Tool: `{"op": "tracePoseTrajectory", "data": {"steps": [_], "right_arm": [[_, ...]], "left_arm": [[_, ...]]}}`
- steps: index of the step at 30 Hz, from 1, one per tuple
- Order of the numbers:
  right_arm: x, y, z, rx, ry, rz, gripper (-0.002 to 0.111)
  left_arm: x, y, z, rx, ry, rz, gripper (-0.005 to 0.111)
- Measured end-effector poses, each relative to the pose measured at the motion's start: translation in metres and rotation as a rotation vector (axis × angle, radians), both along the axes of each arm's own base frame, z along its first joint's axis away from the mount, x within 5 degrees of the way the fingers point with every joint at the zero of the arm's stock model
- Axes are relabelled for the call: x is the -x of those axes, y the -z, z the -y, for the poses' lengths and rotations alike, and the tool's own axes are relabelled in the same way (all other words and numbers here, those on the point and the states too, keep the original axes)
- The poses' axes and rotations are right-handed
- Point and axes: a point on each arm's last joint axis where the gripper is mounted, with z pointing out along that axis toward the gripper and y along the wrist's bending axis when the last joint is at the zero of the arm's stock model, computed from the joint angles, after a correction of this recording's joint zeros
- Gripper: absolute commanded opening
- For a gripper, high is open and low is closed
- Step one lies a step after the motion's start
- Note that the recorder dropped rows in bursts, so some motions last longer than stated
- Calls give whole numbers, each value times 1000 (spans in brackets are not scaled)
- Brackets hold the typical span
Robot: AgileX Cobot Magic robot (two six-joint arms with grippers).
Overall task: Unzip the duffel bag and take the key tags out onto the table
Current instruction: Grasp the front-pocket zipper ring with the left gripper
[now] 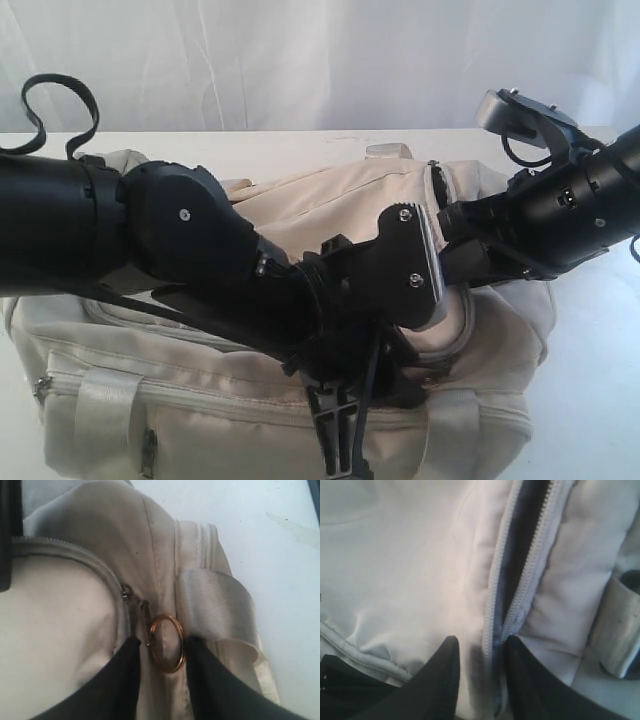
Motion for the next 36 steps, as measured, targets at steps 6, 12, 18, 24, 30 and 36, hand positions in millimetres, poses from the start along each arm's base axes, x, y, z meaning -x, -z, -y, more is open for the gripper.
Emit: {"op": "tracePoseTrajectory", "data": {"steps": [6, 12, 18, 24, 30, 36], "right_arm": [[0, 0, 0, 0, 0, 1, 30], [0, 0, 0, 0, 1, 2, 30], [0, 0, 0, 0, 1, 2, 30], [0, 0, 0, 0, 1, 2, 30], [0, 0, 0, 0, 1, 2, 30], [0, 0, 0, 0, 1, 2, 30]], "left_arm": [[-4, -2, 1, 16, -29, 36, 34], [-4, -2, 1, 17, -33, 43, 32], [-2, 2, -2, -45, 20, 59, 32], [-4, 5, -6, -116, 5, 84, 32], [-8, 3, -6, -89, -56, 101, 32], [-6, 2, -2, -82, -53, 109, 32]]}}
